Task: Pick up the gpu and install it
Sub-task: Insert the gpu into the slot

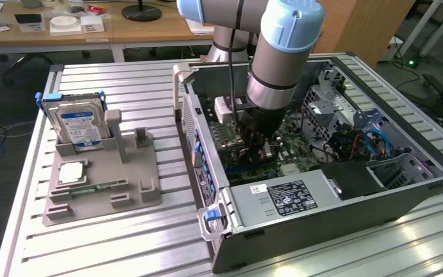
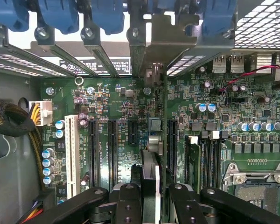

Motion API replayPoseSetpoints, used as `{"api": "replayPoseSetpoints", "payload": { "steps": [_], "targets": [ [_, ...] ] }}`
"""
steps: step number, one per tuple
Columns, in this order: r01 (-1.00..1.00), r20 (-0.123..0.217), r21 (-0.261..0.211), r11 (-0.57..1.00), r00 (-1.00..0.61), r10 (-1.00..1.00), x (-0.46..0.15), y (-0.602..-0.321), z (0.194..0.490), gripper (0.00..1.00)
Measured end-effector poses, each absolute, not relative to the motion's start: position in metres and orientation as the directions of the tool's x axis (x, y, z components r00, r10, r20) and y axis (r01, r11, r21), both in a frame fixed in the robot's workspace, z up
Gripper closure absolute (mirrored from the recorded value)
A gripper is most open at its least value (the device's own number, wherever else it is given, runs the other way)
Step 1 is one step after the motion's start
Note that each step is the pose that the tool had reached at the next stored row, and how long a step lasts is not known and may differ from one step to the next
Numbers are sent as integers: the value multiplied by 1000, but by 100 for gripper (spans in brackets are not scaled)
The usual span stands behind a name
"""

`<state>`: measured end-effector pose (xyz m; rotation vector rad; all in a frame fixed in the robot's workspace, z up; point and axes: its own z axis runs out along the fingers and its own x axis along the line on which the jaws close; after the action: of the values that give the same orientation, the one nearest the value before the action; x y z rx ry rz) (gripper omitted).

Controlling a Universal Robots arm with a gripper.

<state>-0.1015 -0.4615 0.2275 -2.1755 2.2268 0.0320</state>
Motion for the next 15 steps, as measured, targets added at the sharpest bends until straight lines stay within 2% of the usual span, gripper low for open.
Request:
{"api": "replayPoseSetpoints", "payload": {
  "steps": [15],
  "targets": [
    [-1000,-35,-5,23,-23,-999,-101,-461,228,73]
  ]
}}
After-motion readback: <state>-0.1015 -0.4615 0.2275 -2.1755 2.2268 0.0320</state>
